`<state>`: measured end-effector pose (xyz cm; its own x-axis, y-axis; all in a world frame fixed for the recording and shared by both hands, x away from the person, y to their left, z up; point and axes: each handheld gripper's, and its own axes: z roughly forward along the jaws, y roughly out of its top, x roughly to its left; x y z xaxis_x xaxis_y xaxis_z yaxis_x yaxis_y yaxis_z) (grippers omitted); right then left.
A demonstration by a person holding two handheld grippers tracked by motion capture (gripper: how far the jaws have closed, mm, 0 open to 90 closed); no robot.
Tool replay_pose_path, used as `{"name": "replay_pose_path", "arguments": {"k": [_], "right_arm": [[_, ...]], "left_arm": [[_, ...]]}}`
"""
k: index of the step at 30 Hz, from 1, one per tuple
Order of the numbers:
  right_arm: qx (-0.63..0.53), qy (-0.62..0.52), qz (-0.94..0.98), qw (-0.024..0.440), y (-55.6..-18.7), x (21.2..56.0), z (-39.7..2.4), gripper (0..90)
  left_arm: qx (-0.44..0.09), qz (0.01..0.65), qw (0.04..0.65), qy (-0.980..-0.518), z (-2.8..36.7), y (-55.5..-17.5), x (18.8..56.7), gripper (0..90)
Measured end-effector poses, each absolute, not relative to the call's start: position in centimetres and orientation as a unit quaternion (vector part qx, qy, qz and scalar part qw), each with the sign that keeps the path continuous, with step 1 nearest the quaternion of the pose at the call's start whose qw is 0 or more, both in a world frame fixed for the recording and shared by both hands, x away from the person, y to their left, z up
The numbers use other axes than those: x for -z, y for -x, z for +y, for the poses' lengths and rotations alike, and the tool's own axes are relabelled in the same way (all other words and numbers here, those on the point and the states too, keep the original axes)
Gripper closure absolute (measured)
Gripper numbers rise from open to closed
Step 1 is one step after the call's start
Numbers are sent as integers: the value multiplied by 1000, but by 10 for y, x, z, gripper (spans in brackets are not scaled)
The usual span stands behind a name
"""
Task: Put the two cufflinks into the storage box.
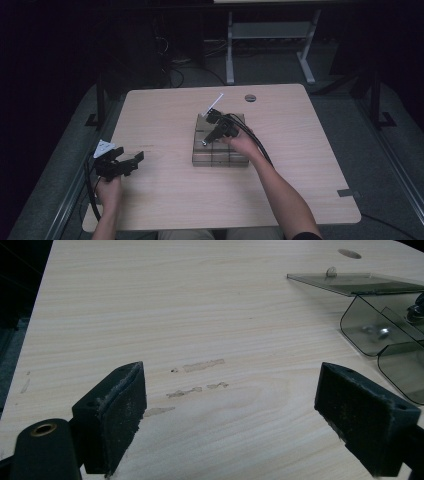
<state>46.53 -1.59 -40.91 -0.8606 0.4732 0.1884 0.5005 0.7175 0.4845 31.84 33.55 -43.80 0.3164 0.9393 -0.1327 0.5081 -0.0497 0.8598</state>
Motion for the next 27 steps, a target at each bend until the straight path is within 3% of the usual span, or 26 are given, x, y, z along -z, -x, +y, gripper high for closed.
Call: {"name": "replay_pose_path", "arguments": {"k": [20,27], "right_arm": [[266,282,-922,23,-472,414,-14,848],[273,286,-918,27,-472,410,-19,784]], "left_arm": [[-246,529,440,-683,336,-318,438,129],[-246,528,439,-684,335,-318,438,129]]}}
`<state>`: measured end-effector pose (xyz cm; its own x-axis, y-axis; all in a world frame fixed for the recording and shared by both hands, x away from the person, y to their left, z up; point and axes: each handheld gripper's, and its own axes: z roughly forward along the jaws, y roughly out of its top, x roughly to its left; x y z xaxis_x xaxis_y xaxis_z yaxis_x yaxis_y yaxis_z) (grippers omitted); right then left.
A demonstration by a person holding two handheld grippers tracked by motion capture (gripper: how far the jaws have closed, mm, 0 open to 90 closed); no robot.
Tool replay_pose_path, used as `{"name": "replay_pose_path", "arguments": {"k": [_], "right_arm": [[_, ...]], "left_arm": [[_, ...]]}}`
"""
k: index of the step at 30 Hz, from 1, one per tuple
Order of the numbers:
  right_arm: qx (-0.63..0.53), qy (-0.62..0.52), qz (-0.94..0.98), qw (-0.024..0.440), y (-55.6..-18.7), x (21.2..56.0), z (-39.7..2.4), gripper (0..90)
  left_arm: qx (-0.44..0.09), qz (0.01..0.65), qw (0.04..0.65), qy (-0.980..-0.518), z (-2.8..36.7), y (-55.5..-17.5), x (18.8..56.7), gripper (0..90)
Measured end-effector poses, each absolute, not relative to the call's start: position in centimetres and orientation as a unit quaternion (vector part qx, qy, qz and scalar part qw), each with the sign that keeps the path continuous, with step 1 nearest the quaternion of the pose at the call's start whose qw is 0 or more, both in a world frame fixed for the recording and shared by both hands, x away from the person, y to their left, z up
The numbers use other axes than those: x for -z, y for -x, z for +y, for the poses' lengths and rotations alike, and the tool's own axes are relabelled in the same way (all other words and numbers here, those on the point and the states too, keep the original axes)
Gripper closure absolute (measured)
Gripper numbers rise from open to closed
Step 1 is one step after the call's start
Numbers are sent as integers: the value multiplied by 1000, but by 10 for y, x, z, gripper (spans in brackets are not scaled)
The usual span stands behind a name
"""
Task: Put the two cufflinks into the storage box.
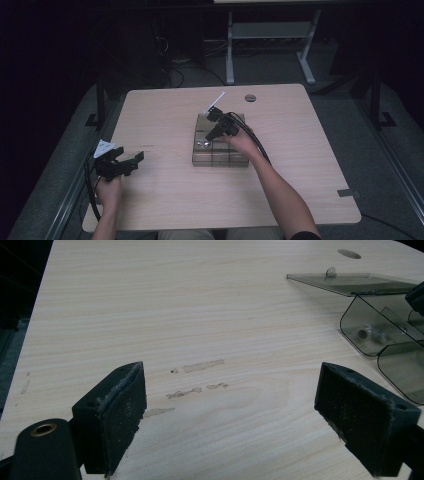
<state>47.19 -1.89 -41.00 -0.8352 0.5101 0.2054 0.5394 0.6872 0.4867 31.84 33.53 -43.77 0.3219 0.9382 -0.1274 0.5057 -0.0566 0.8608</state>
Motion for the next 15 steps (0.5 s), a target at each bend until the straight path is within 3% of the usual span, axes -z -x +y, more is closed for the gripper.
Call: {"name": "replay_pose_path", "arguments": {"k": [15], "right_arm": [[298,287,-910,41,-466,397,-47,707]], "left_arm": [[-247,529,438,-684,335,-318,438,129]]}}
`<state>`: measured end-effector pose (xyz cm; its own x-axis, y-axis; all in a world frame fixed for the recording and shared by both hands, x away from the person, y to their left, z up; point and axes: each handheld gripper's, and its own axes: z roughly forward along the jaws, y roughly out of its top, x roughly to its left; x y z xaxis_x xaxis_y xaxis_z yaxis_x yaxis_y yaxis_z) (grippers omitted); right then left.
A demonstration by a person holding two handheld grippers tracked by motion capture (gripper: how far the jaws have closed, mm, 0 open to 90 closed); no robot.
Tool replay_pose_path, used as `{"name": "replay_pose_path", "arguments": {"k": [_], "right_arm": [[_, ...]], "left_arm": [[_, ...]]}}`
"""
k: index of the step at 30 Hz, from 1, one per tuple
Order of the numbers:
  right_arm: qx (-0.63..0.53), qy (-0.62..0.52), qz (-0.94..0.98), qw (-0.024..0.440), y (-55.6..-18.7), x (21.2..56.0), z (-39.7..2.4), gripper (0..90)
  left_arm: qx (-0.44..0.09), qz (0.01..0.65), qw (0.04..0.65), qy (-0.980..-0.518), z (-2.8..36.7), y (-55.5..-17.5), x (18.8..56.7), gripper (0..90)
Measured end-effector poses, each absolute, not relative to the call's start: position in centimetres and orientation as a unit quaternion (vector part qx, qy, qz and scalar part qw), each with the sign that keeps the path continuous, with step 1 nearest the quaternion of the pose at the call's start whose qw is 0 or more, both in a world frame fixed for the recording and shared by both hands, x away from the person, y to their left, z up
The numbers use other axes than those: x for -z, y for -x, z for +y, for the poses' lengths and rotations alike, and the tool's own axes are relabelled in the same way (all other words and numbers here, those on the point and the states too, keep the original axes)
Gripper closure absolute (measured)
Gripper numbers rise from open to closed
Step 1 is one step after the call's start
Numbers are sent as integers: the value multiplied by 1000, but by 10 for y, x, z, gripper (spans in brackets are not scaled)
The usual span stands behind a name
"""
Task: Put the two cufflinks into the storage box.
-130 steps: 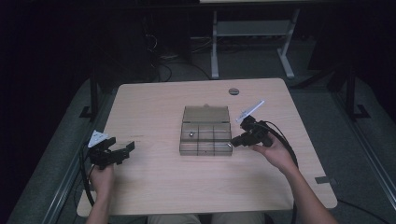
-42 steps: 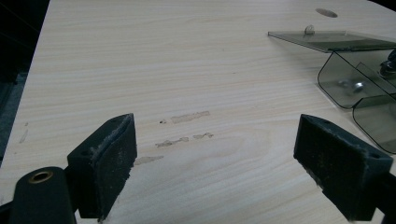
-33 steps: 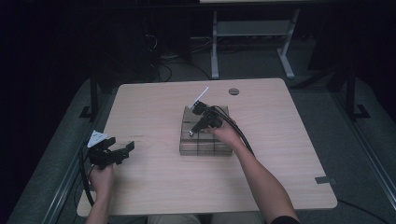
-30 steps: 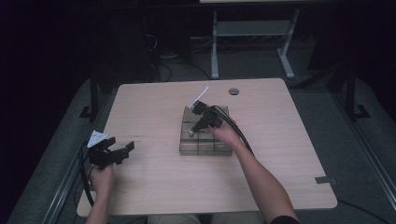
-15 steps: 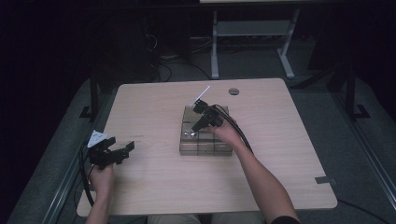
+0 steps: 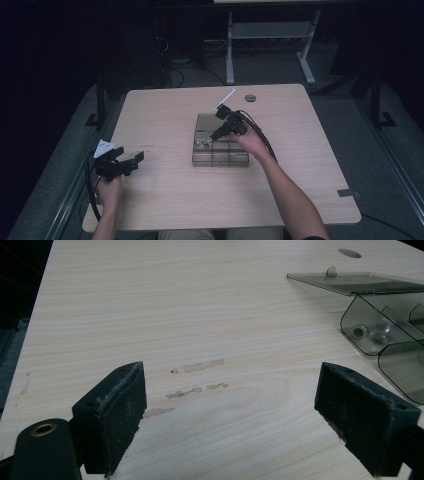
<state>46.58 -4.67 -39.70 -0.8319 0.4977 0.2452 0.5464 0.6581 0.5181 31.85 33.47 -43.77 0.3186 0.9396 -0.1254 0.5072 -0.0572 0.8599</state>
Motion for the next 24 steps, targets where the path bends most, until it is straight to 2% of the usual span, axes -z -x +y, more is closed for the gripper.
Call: {"name": "replay_pose_path", "arguments": {"k": [6,24], "right_arm": [[309,295,-903,50,-464,394,-63,644],[324,315,-891,54,-459,386,-99,571]], "left_arm": [[-247,528,437,-685,334,-319,438,129],[-247,527,435,-687,334,-319,438,129]]}}
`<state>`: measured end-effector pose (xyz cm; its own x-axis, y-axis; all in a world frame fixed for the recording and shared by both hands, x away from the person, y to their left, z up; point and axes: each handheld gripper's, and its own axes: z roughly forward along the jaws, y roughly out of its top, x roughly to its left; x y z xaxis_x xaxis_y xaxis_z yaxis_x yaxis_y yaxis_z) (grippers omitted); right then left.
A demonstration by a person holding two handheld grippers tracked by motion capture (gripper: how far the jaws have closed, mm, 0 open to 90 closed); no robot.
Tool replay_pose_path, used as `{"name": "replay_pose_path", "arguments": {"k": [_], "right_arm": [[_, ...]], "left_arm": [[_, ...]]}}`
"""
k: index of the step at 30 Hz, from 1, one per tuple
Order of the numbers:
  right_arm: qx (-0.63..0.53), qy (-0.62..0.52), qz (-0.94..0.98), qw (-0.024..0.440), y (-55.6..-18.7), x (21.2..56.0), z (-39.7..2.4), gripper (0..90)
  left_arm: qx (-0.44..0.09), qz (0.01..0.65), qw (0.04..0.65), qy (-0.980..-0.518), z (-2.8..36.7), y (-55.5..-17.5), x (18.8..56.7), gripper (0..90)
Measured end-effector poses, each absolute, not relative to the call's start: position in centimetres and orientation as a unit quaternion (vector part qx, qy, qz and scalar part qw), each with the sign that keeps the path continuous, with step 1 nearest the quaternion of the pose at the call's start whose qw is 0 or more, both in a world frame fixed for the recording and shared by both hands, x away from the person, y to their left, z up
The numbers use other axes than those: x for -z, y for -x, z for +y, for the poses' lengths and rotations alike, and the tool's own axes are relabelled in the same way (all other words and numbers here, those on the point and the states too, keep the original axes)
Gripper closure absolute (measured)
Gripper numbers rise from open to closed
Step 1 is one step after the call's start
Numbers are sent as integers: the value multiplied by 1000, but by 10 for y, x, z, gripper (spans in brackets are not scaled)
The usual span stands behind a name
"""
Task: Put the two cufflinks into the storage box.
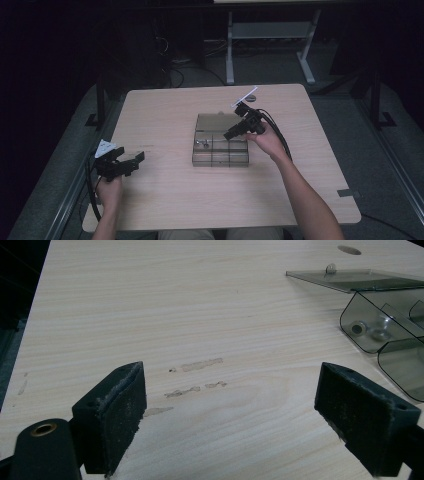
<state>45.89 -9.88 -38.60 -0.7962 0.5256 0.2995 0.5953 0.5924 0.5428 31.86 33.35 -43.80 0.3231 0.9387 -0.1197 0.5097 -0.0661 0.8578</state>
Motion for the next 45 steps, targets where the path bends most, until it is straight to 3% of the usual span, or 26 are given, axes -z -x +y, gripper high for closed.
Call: {"name": "replay_pose_path", "arguments": {"k": [45], "right_arm": [[336,365,-867,38,-426,389,-182,470]], "left_arm": [[-249,527,431,-689,332,-319,439,129]]}}
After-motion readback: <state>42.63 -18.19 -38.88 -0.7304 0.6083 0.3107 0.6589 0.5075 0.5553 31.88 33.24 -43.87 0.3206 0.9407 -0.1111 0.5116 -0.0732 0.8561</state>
